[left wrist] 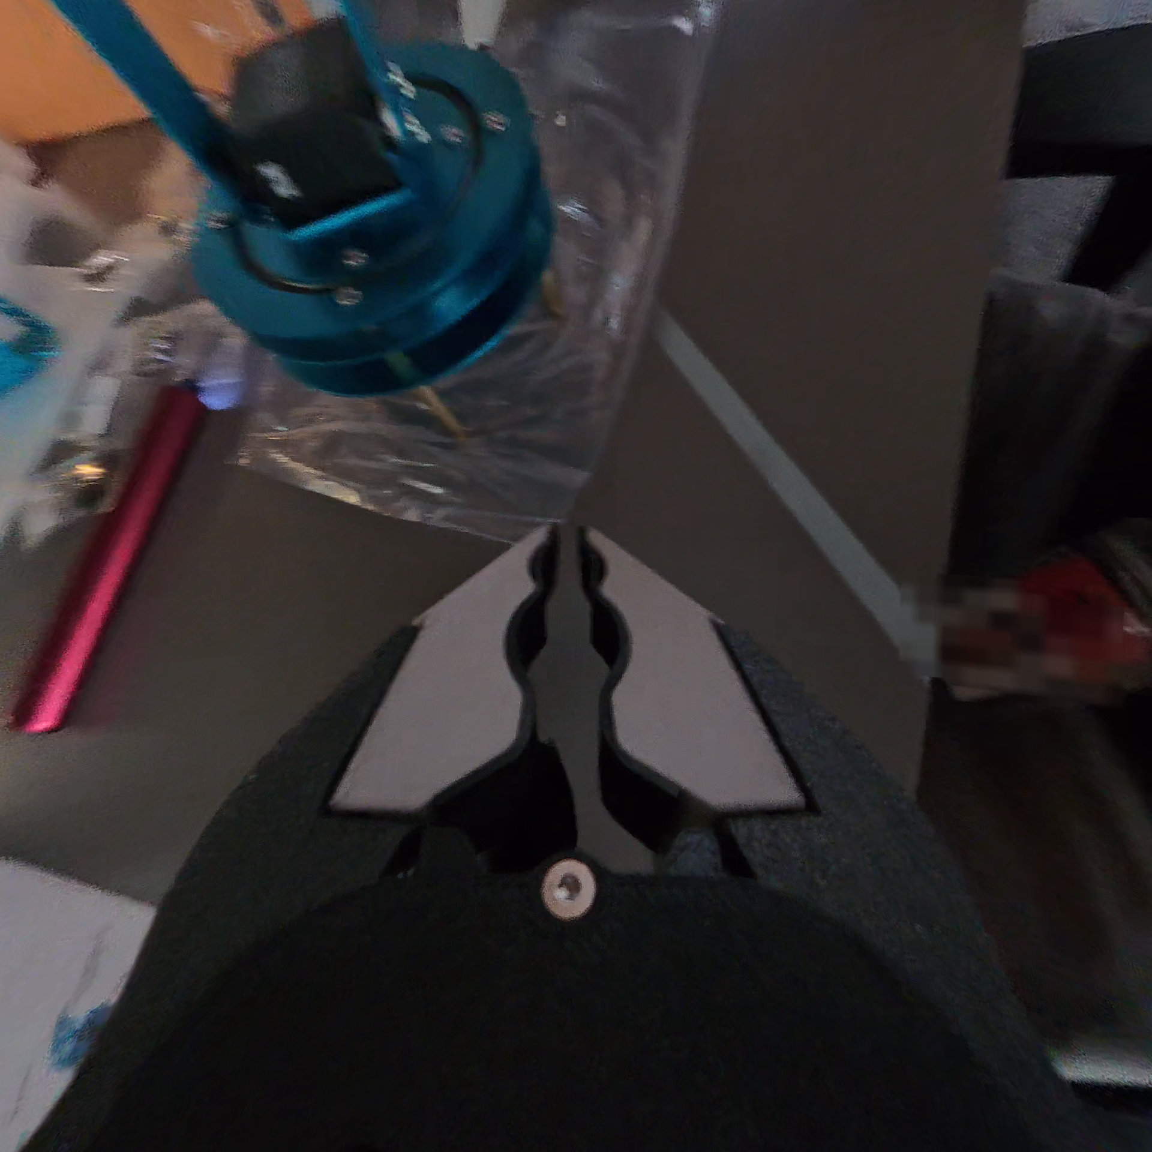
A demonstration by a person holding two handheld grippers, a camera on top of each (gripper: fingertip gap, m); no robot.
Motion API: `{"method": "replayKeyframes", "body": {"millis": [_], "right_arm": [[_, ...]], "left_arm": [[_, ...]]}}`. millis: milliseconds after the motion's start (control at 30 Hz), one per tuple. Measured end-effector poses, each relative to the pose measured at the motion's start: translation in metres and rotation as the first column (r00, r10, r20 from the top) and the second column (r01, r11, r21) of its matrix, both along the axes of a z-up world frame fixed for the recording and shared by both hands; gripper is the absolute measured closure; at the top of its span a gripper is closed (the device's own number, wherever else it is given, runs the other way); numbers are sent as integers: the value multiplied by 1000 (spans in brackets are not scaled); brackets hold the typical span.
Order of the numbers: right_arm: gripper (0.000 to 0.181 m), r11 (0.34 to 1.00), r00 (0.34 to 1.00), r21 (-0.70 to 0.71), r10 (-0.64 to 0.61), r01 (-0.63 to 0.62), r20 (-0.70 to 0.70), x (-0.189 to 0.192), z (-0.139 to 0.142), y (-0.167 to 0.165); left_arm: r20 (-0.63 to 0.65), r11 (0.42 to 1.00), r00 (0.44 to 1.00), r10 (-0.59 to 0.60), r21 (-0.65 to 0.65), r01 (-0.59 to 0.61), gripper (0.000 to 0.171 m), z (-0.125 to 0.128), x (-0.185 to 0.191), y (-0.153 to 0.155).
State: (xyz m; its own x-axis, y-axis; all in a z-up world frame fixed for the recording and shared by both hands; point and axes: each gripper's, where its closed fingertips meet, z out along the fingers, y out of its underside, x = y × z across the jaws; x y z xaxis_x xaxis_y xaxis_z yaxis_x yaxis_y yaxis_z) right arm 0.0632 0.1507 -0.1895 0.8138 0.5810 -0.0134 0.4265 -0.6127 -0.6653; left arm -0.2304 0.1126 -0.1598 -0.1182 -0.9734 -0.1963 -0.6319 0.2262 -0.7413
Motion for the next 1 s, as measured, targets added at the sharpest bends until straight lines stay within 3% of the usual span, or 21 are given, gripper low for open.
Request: {"method": "replayKeyframes", "body": {"millis": [33,67,133,200,300,400,533,1000], "right_arm": [[181,1000,1000,-11,1,-1,-17,0,0,0],[181,1000,1000,-14,7,-7,-25,1,0,-2],[181,999,999,-12,36,-36,-29,2,0,-12],[181,998,997,-2,68,-68,-33,4,2,-22],[181,997,996,-16,75,-76,-56,7,1,-30],[181,997,997,-7,73,-74,-29,8,0,-29],[181,998,998,12,64,-64,-5,10,0,-25],[181,989,993,96,103,-108,57,-21,0,-13]], "left_arm": [[17,999,1000,22,37,-23,144,3,0,6],[15,995,999,37,87,-38,137,1,0,12],[-36,984,999,15,178,-8,132,-9,2,15],[-74,982,997,-23,186,36,130,-15,11,11],[-147,975,988,-46,210,77,137,-21,23,17],[-254,960,966,-53,253,119,171,-31,26,23],[-311,938,949,-50,312,151,171,-32,27,20],[-283,968,958,38,247,35,171,-30,-14,-6]]}}
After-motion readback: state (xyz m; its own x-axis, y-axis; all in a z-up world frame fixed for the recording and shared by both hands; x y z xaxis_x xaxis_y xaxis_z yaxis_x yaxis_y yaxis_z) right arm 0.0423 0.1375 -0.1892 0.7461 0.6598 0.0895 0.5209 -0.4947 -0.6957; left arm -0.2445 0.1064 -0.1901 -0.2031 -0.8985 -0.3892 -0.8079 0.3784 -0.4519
